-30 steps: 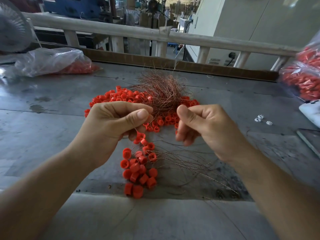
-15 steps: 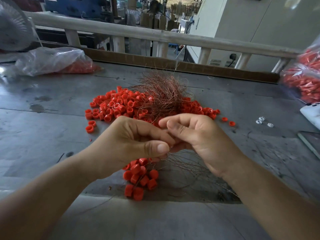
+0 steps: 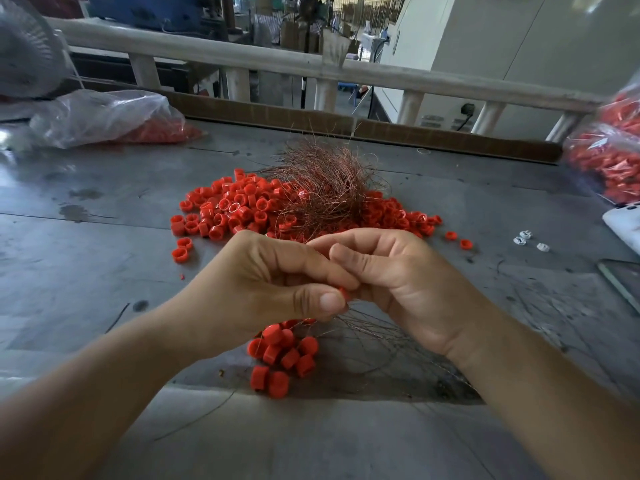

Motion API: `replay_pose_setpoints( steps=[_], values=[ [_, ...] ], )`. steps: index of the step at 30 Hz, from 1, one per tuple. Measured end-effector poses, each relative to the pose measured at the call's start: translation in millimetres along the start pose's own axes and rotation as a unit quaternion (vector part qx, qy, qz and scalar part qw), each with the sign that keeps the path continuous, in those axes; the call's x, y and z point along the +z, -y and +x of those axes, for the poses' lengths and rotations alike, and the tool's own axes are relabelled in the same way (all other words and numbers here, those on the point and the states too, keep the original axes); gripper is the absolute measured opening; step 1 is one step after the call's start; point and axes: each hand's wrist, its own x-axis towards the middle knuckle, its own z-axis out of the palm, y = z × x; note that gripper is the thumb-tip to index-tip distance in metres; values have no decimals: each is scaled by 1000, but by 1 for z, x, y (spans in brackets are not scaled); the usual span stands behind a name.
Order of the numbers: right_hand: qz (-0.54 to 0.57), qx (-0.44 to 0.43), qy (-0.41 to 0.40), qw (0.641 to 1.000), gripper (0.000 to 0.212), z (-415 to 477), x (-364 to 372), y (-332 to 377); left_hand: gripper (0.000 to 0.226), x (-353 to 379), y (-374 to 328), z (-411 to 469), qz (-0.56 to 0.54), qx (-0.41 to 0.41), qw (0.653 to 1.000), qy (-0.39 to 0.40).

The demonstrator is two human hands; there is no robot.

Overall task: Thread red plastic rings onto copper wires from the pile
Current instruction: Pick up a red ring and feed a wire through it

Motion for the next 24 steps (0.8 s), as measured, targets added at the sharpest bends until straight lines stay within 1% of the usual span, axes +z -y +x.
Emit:
replay_pose_setpoints(
  steps=[4,5,9,13,14,17,18,19,23,24],
  values=[
    [1,51,28,998,52,0,1,-1,31,1,0,0,11,10,1000,7],
    [5,56,36,998,52,0,1,0,31,1,0,0,11,14,1000,6],
    [29,50,47,997,39,-1,0,2,31,1,-1,0,28,23,999,5],
    [68,38,25,997,28,-1,0,3,32,3,-1,0,37,13,999,9],
    [72,40,26,996,31,-1,1,4,31,3,-1,0,39,10,999,10],
    [44,71,42,996,55,-3,4,4,31,1,-1,-1,32,13,999,10],
    [39,81,46,995,59,-3,5,3,31,1,-1,-1,35,16,999,10],
    [42,85,49,994,57,-4,6,3,31,1,-2,-2,38,16,999,12],
    [72,83,37,993,35,-2,4,3,30,3,-1,-4,-11,-23,998,49],
    [79,79,35,993,31,-2,3,2,30,4,-1,-4,-9,-25,998,49]
  ],
)
